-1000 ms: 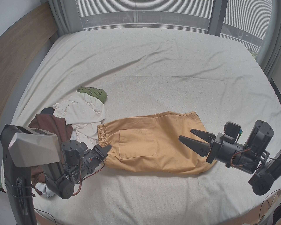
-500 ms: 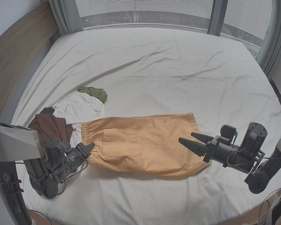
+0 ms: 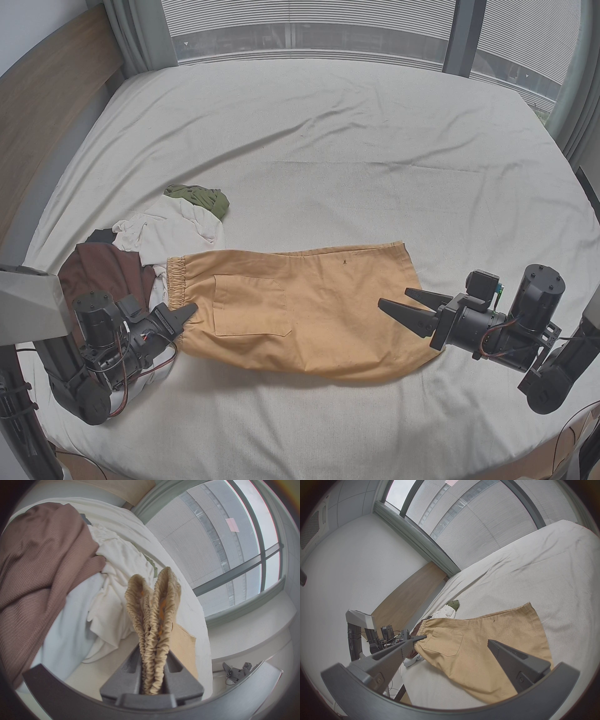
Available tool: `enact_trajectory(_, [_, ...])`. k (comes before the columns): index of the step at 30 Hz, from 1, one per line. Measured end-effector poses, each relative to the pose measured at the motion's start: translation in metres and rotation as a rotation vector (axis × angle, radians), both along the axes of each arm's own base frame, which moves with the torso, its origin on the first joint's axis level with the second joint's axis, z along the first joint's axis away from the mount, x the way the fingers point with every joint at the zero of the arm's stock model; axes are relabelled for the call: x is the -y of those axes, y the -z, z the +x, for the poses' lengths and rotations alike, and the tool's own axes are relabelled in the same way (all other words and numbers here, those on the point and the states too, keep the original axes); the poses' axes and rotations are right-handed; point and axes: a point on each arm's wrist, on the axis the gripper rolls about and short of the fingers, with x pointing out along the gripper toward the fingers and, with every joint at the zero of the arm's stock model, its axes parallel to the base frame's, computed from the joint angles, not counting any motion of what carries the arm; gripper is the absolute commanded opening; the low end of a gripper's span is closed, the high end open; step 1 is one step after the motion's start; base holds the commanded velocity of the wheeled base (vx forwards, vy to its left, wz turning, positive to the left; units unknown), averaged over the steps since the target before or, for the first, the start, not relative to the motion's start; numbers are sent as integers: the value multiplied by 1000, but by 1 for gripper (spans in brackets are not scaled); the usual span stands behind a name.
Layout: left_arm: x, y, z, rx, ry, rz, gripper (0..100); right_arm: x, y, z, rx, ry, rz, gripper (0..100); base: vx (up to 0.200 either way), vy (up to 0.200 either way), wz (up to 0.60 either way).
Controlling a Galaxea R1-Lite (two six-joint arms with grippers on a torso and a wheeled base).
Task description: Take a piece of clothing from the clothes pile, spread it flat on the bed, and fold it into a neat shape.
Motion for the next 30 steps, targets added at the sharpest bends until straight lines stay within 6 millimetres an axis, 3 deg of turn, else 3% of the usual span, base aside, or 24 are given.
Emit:
enact_trajectory(15, [60, -19, -1, 106, 190, -33, 0, 8, -4, 7, 16, 33, 12, 100, 0, 0, 0])
enact_trajectory(30, [116, -25, 5, 182, 334, -76, 0, 12, -17, 17, 49, 63, 84, 100, 0, 0, 0])
